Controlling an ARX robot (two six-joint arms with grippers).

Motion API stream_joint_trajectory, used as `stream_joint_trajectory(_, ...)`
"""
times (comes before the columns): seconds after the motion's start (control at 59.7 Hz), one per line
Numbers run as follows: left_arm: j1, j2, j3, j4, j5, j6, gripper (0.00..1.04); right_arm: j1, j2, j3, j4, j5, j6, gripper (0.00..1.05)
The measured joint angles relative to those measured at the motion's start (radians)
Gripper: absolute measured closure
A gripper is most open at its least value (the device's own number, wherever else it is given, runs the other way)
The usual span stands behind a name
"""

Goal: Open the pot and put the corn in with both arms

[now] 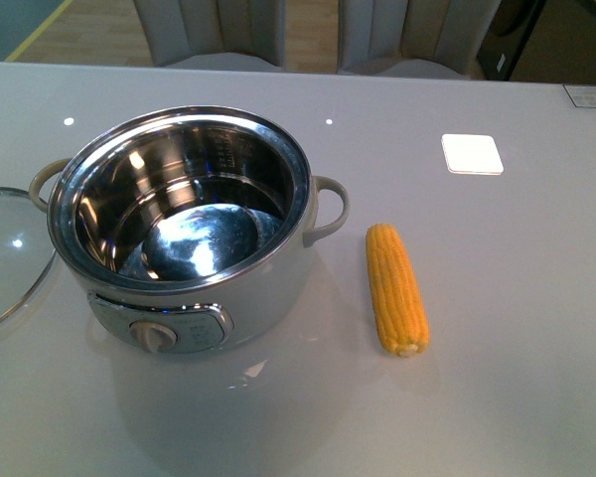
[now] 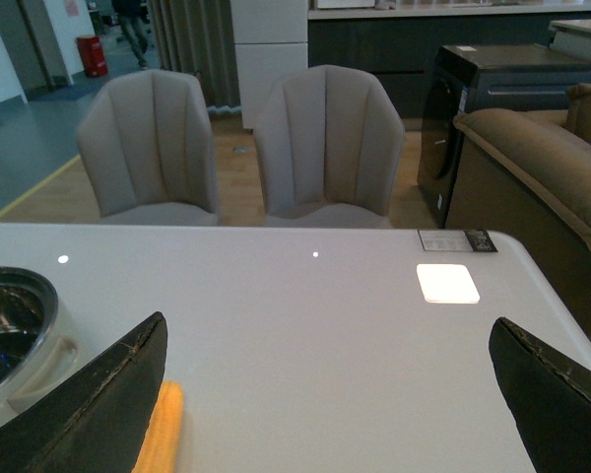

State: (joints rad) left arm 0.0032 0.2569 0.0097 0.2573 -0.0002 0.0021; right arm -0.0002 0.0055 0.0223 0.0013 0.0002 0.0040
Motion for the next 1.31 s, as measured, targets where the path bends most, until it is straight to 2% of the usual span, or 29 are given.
stream_joint_trajectory(0.285,-0.001,-0.077,0.0,-0.078,0.0,0.0,1.01,0.0,0.0,0.0,0.0,0.0,0.0,0.09)
stream_joint_trajectory(0.402,-0.001,-0.227,0.0,-0.246,0.0,0.0,1.01,0.0,0.0,0.0,0.0,0.0,0.0,0.09)
stream_joint_trajectory(0.803,-0.001,-0.251,0.0,-0.256,0.0,-0.001,1.0,0.0,0.0,0.0,0.0,0.0,0.0,0.09)
stream_joint_trajectory(1.239,-0.001,-0.251,0.0,-0.256,0.0,0.0,0.23,0.0,0.002,0.001,-0.003,0.002,0.004,0.09)
stream_joint_trajectory(1.272,-0.001,-0.251,0.0,-0.256,0.0,0.0,0.18,0.006,0.037,0.028,-0.081,0.019,0.038,0.09)
stream_joint_trajectory(1.306,-0.001,-0.251,0.0,-0.256,0.0,0.0,0.11,0.018,0.135,0.098,-0.246,0.05,0.126,0.09)
